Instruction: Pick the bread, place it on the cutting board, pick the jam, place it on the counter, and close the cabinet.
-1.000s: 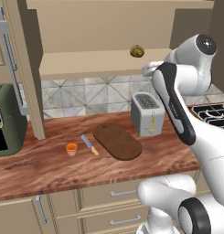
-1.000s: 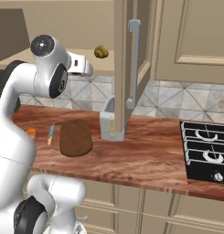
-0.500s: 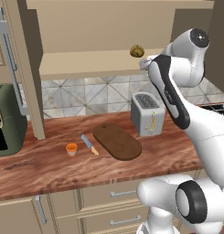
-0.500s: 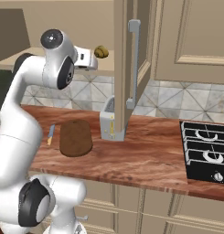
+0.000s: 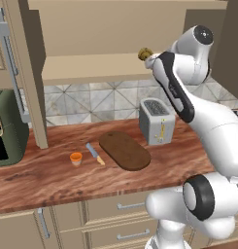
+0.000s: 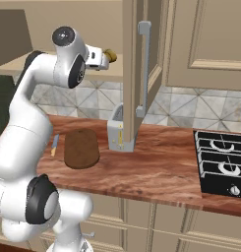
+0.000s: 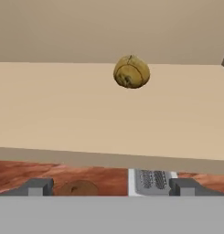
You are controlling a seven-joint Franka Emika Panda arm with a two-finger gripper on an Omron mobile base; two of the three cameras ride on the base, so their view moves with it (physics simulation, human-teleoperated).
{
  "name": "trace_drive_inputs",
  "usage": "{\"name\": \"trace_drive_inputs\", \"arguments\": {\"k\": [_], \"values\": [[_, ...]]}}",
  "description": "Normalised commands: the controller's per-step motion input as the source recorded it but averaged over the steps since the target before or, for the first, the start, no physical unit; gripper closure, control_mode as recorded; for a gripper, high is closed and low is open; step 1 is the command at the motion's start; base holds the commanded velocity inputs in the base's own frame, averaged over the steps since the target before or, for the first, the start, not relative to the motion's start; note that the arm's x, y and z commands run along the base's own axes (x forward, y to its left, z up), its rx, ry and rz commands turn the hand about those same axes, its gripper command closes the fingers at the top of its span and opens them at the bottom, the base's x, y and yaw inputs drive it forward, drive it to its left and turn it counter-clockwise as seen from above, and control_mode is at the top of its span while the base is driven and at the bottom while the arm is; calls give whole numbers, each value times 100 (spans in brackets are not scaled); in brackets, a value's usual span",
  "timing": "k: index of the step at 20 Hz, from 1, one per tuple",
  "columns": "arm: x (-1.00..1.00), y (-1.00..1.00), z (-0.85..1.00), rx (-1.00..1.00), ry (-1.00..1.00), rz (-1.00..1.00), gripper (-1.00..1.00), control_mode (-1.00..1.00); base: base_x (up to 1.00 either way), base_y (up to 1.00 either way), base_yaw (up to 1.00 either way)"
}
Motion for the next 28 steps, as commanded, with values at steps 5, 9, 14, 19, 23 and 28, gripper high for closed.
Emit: {"name": "trace_drive_inputs", "arguments": {"k": [5,9,14,19,23,28], "values": [[41,0,0,0,0,0,-100,-100,0,0,0],[41,0,0,0,0,0,-100,-100,0,0,0],[38,-3,0,0,0,0,-100,-100,0,0,0],[37,-6,0,0,0,0,-100,-100,0,0,0],[37,-6,0,0,0,0,-100,-100,0,0,0],[39,-5,0,0,0,0,-100,-100,0,0,0]]}}
